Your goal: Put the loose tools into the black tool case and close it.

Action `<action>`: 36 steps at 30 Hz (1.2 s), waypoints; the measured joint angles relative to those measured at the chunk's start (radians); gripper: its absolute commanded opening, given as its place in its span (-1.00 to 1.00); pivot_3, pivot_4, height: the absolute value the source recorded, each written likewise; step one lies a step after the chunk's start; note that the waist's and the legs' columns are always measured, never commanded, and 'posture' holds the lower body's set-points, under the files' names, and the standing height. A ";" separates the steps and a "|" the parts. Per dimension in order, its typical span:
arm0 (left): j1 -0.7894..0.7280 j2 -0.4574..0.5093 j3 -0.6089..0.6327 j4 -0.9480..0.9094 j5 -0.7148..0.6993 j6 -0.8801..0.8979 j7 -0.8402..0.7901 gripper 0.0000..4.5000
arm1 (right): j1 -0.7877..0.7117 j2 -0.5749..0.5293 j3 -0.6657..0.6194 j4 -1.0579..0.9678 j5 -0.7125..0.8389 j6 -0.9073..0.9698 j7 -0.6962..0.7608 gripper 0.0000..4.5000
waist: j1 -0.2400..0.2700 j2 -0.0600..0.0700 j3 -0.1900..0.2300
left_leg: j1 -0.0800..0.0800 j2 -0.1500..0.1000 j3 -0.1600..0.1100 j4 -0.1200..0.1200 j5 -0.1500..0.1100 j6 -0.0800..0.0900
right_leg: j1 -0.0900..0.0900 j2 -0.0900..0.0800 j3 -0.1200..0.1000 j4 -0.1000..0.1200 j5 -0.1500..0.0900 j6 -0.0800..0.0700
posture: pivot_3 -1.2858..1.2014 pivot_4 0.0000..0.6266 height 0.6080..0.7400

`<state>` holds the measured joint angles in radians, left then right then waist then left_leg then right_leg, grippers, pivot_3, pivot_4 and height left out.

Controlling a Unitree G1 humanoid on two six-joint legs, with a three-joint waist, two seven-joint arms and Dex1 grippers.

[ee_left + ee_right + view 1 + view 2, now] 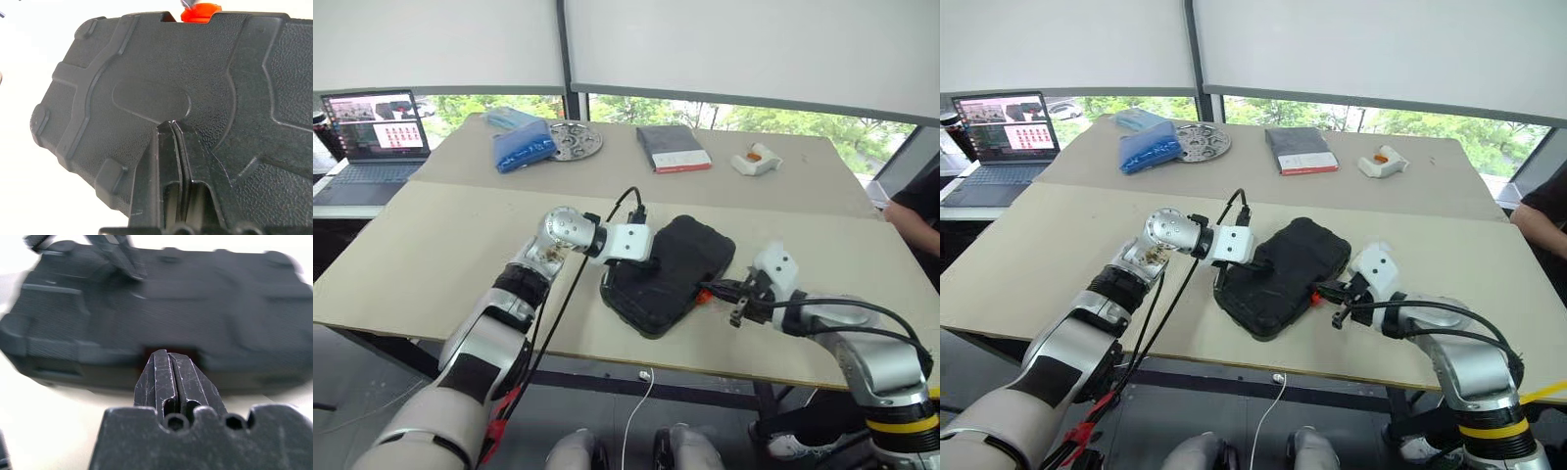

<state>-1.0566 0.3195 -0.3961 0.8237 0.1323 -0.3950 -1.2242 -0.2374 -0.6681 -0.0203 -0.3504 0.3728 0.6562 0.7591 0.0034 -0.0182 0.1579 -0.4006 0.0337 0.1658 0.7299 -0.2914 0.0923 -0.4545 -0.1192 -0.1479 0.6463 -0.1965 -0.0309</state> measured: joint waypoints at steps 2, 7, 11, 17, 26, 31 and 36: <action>-0.003 -0.003 0.000 0.003 0.000 -0.004 -0.004 -0.96 | 0.007 -0.006 0.002 0.001 -0.006 0.000 -0.004 -1.00 | 0.001 0.000 -0.001 | 0.000 0.000 0.000 0.000 0.001 -0.001 | 0.000 0.000 0.000 -0.001 0.000 0.000 | 0.03 -0.52 0.67; -0.004 -0.001 0.003 0.009 0.000 -0.015 -0.004 -0.96 | 0.027 -0.052 -0.071 -0.014 0.030 0.011 0.004 -1.00 | 0.006 0.000 -0.001 | -0.001 -0.001 0.001 0.000 0.001 -0.001 | 0.000 -0.001 0.000 -0.001 0.000 0.000 | 0.03 -0.52 0.67; -0.003 0.006 0.004 0.014 0.000 -0.017 -0.004 -0.96 | 0.078 -0.109 -0.170 -0.025 0.057 0.029 0.016 -1.00 | 0.005 0.000 -0.002 | 0.000 0.000 0.000 0.000 0.000 0.000 | 0.000 0.000 0.000 -0.002 0.000 0.000 | 0.03 -0.52 0.67; -0.005 0.014 0.006 0.027 0.000 -0.017 0.001 -0.96 | 0.143 -0.096 -0.056 0.002 0.000 -0.002 0.024 -1.00 | -0.004 0.001 -0.004 | 0.000 0.000 0.000 -0.001 -0.002 0.003 | 0.000 0.000 0.000 -0.002 0.000 0.000 | 0.03 -0.52 0.67; -0.024 0.018 0.012 0.064 0.001 -0.017 0.014 -0.96 | -0.017 -0.018 0.055 0.082 -0.056 -0.005 0.005 -1.00 | -0.009 0.002 -0.004 | -0.002 0.000 0.000 -0.001 0.000 0.000 | -0.002 0.000 0.000 -0.002 0.000 0.001 | 0.03 -0.52 0.67; -0.024 0.017 0.020 0.077 0.003 -0.017 0.017 -0.96 | -0.062 -0.008 0.057 0.075 -0.059 -0.002 0.008 -1.00 | -0.017 0.002 -0.004 | -0.001 0.001 0.000 -0.001 0.000 0.000 | -0.002 0.001 0.000 -0.001 0.000 0.001 | 0.03 -0.52 0.67; -0.011 0.007 0.024 0.055 0.002 -0.017 0.015 -0.96 | -0.051 -0.029 0.068 0.063 -0.079 -0.043 0.029 -1.00 | -0.011 0.003 -0.004 | -0.002 0.000 0.000 -0.001 0.000 -0.001 | -0.001 0.000 0.000 -0.003 0.000 0.000 | 0.03 -0.52 0.67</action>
<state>-1.0672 0.3262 -0.3716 0.8783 0.1344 -0.4119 -1.2088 -0.2888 -0.6972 0.0478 -0.2870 0.2940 0.6129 0.7880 -0.0079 -0.0156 0.1535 -0.4024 0.0341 0.1662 0.7289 -0.2910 0.0915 -0.4557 -0.1189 -0.1480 0.6429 -0.1963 -0.0307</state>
